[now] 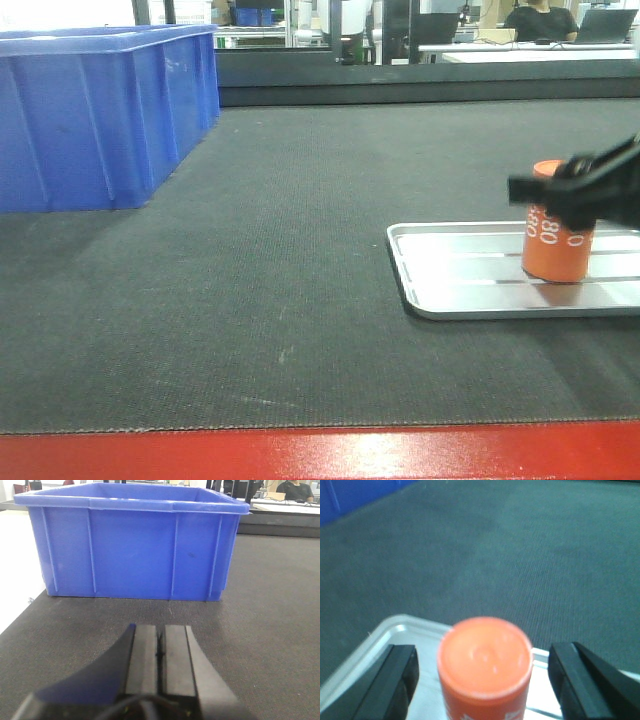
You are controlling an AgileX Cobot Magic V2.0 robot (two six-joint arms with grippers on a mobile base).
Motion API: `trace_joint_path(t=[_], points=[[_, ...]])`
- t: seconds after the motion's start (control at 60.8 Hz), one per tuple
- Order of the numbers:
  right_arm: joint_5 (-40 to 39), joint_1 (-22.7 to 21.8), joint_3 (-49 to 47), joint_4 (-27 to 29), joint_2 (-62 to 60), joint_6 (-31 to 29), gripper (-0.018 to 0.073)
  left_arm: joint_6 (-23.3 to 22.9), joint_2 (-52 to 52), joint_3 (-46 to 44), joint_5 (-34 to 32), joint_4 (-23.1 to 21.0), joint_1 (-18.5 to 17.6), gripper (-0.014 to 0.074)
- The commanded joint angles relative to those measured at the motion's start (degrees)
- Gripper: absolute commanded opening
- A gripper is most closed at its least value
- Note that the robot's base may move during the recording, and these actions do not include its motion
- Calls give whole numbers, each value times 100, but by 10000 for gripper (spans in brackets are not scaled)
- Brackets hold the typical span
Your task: Grab orange capacitor from left shelf to right conveyor
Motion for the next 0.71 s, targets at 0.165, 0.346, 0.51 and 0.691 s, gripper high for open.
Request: trace_joint_path(t=[0.165, 0.346, 0.51, 0.691], points=[[1540, 4, -326, -177, -2038, 494, 617, -9, -65, -18, -517, -10, 7, -127], [4053, 104, -1009, -183, -3498, 494, 474, -9, -65, -18, -517, -10, 7, -127], [5398, 110, -1327, -183, -4472, 494, 224, -9, -65, -18, -517, -10, 7, -127], [6120, 110, -1389, -171, -5217, 494, 53, -9, -65, -18, -517, -10, 7, -127]])
